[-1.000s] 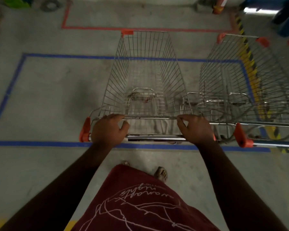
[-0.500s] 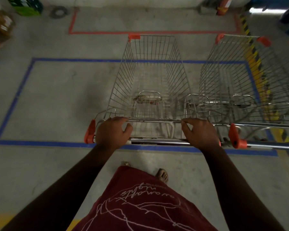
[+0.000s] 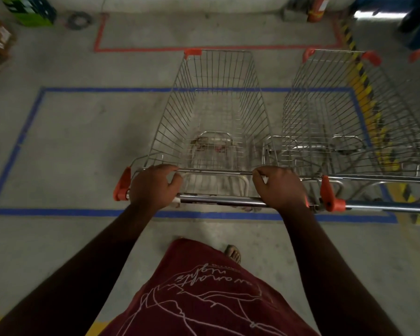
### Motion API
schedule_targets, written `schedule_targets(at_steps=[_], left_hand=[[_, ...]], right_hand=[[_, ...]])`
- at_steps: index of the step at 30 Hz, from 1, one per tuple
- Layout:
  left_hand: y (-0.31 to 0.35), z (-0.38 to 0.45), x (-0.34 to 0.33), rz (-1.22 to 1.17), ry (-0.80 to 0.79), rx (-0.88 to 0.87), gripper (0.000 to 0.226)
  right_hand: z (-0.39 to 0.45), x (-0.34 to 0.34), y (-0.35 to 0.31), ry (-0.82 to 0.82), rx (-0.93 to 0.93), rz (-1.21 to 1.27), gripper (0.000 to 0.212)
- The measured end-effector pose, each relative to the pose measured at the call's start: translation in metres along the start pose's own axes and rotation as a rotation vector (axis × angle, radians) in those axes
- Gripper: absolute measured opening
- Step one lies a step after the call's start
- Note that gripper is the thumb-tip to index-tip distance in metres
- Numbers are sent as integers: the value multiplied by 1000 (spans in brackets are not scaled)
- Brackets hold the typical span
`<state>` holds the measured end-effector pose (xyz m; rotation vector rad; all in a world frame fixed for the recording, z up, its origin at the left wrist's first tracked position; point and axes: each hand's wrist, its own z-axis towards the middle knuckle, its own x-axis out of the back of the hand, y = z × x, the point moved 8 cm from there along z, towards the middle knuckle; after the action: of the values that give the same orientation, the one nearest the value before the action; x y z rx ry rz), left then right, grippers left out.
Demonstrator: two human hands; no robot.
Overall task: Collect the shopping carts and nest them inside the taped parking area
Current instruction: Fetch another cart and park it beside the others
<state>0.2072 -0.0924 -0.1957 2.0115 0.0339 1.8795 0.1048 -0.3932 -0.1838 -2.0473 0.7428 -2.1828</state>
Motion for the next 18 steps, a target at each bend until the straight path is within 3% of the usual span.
schedule_targets(at_steps=[11, 18], left_hand=[[21, -7, -4, -68, -2, -20, 45], [24, -11, -3, -46, -32, -11, 37]], right_hand=[[5, 8, 16, -8, 14, 8, 48], [3, 9, 16, 17, 74, -5, 39]])
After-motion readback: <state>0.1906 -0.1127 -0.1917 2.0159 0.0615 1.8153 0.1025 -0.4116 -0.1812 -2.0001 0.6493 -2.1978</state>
